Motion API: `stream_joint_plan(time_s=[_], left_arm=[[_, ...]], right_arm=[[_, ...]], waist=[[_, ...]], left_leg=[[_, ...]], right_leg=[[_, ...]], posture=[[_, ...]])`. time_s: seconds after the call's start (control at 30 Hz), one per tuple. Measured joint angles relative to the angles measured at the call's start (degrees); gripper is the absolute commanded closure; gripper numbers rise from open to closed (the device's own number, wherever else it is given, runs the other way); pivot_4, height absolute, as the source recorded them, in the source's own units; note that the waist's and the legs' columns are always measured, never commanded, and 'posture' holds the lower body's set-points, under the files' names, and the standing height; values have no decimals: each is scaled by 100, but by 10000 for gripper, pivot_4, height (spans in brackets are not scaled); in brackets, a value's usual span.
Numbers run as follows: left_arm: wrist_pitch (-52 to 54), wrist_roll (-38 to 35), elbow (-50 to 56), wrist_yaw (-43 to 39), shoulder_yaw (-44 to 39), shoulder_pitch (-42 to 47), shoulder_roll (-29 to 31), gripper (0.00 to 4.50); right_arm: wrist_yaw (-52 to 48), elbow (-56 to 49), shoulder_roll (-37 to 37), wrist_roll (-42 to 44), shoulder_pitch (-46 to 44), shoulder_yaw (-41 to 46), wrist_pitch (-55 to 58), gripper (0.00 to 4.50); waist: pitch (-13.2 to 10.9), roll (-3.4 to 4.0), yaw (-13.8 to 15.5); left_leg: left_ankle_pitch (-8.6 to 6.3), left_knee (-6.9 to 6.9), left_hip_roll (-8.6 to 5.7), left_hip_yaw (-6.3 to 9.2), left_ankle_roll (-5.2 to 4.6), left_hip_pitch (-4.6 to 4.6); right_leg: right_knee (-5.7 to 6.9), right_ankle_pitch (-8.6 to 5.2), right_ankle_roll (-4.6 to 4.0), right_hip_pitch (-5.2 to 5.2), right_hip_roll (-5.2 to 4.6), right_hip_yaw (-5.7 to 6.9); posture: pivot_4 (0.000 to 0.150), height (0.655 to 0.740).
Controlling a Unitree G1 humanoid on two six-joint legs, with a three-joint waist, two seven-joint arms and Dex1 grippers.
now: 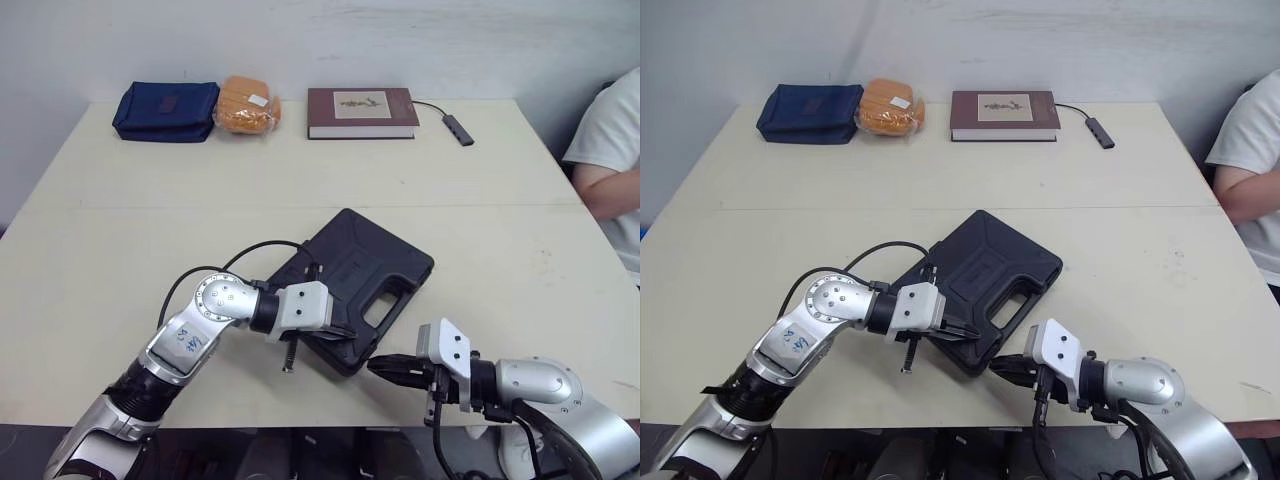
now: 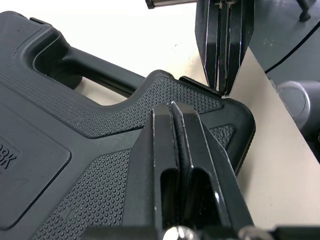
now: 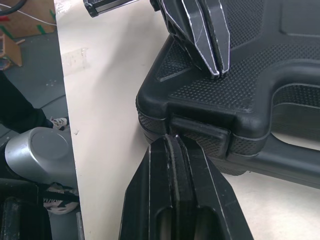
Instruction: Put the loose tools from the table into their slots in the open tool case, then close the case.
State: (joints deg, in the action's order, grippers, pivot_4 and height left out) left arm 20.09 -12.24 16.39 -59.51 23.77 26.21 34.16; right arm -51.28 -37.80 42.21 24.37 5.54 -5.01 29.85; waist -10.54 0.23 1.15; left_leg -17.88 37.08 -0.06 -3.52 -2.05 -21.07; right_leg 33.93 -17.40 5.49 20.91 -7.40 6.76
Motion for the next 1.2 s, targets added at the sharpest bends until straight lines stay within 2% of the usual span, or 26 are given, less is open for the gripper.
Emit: stream_joint_plan(time_s=[0.6,0.77,0.83,0.87,0.97,1.03,1.07,1.1,1.13,1.17,1.2], left_arm=[[117,-1,70,5,3,4,101,44812],[96,-149,29,35,-149,-160,-45,44812],[81,-381,-50,27,-333,-305,-148,44812],[-130,-675,-186,-68,-592,-465,-205,44812],[-398,-805,-296,-150,-935,-603,-179,44812],[-464,-978,-388,-104,-1469,-686,-87,39830],[-463,-1023,-392,-87,-1599,-685,-25,37557],[-461,-1117,-390,-48,-1900,-681,103,33936],[-450,-1256,-358,-2,-2295,-689,231,28542],[-441,-1281,-351,1,-2368,-712,263,27426],[-364,-1358,-331,22,-2666,-896,474,22957]], right_arm=[[-54,143,-46,201,-227,0,292,45000],[-165,-82,81,550,-48,464,283,45000],[-256,-175,213,695,104,721,283,45000],[-437,-284,378,912,343,1123,281,45000],[-748,-382,546,993,758,1543,175,45000],[-1007,-353,725,974,1100,2131,-40,45000],[-1063,-317,758,932,1128,2259,-135,39928],[-1177,-229,782,826,1168,2552,-391,37988],[-1285,-67,787,722,1153,2879,-717,33077],[-1298,9,787,724,1141,2961,-752,31787],[-1373,401,806,744,1065,3353,-845,27000]], waist=[[29,-6,-31],[33,4,-2],[30,4,21],[18,-8,44],[-11,0,67],[-43,7,71],[-51,1,70],[-65,-10,51],[-70,-12,39],[-73,-12,39],[-88,-18,29]], left_leg=[[1,-6,19,1,10,-1],[1,-6,18,-1,7,-12],[4,-7,17,0,-1,-22],[9,-2,17,0,-6,-42],[14,1,11,-2,-13,-59],[18,6,9,-3,-11,-69],[18,7,10,-2,-10,-70],[20,6,10,-2,-6,-70],[20,4,8,-6,-3,-70],[20,5,8,-7,-3,-70],[20,5,6,-12,-3,-70]], right_leg=[[0,0,-19,8,13,1],[-2,0,-19,17,11,0],[-2,0,-19,27,11,1],[-2,-1,-21,44,11,4],[-5,0,-19,56,8,5],[-7,2,-15,61,8,6],[-7,2,-15,61,8,8],[-7,2,-15,62,10,9],[-9,3,-13,60,10,9],[-10,3,-12,60,10,9],[-10,5,-9,61,10,7]], posture=[[1500,7400],[1500,7400],[1500,7400],[1500,7400],[1500,7400],[1500,7400],[1500,7400],[1500,7400],[1500,7400],[1500,7400],[1500,7400]])
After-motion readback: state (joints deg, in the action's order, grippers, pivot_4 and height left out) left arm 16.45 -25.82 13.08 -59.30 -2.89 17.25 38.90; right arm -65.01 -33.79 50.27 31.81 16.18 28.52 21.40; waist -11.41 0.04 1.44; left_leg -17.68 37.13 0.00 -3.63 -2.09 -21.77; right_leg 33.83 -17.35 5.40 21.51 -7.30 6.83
